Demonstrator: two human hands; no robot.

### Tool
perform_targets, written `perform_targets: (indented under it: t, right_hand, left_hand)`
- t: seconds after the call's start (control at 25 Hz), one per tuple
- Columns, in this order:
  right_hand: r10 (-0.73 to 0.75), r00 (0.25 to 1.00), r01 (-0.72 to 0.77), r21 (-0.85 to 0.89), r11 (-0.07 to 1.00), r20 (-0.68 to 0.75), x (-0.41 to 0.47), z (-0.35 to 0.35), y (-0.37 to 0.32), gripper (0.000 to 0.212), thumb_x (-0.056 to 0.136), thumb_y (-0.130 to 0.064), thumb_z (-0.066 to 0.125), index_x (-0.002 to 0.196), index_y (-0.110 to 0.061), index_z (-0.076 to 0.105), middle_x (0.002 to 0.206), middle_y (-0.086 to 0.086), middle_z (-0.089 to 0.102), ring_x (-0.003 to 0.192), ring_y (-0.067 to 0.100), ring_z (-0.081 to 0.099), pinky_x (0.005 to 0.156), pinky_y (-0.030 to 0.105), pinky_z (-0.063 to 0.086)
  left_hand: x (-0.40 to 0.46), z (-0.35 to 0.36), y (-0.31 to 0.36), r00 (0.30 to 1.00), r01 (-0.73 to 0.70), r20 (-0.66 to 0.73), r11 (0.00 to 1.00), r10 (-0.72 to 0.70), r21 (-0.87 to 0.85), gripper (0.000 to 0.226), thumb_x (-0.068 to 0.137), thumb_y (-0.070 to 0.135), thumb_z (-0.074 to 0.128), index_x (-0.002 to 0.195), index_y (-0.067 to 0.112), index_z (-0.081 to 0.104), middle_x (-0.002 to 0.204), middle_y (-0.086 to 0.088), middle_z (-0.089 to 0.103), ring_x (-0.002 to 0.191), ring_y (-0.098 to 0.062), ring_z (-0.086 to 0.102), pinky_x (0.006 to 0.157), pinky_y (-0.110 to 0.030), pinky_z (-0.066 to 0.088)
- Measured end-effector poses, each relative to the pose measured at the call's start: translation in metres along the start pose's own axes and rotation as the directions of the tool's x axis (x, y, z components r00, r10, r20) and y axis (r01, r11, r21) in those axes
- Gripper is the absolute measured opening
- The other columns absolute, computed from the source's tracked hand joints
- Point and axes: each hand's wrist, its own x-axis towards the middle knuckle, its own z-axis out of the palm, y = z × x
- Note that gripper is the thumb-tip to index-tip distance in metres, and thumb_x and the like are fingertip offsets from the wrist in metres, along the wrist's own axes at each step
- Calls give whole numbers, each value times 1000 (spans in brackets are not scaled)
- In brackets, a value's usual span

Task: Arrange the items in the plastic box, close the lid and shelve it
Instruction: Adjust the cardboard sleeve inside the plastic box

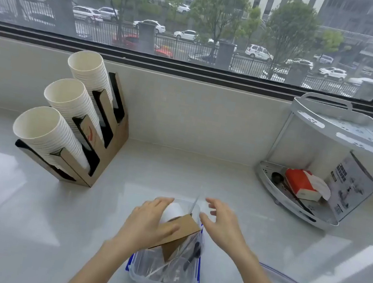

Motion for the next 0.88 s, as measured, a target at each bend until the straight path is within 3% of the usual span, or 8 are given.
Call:
perform_targets:
  t: [0.16, 0.32, 0.52, 0.68, 0.88]
  right_hand:
    - [81, 992, -85, 37, 996, 98, 5, 10, 6, 42, 92, -21, 52, 133, -13, 46, 131, 9, 54, 112, 21, 57, 93, 27, 46]
    - [116, 980, -126, 52, 991, 159, 10, 17, 8, 40, 93, -23, 50, 131, -13, 48, 129, 9, 58, 99, 17, 54, 80, 20, 42]
    - [136, 980, -155, 133, 979, 144, 20, 16, 11, 34, 94, -20, 47, 126, -12, 53, 124, 11, 61, 99, 17, 56, 80, 22, 41]
    - [147, 984, -163, 178, 970, 100, 29, 17, 13, 32, 95, -16, 41, 122, -9, 57, 116, 12, 66, 103, 23, 63, 87, 28, 48]
    - [30, 969, -7, -92, 996, 247, 36, 26, 9, 35, 92, -9, 44, 124, -11, 57, 123, 9, 62, 111, 22, 59, 84, 21, 43]
  left_hand:
    - [1, 19, -10, 991, 31, 133, 999, -35, 37, 61, 85, 43, 52, 139, 26, 28, 145, 7, 38, 129, -15, 40, 105, -32, 35]
    - [2, 34, -16, 983, 21, 180, 995, -38, 95, 55, 84, 41, 52, 135, 28, 35, 142, 7, 42, 123, -17, 44, 101, -30, 37]
    - [3, 38, -22, 997, 0, 74, 999, -4, 43, 36, 91, 33, 44, 127, 35, 47, 135, 13, 53, 116, -14, 51, 96, -28, 43]
    - [3, 34, -25, 991, 77, -107, 995, -84, -69, 32, 95, 26, 37, 120, 31, 55, 111, 3, 70, 100, -22, 63, 81, -32, 49]
    - [4, 27, -34, 940, 160, -268, 968, -209, -194, 27, 94, 19, 41, 112, 14, 61, 88, -9, 73, 75, -27, 63, 68, -35, 50]
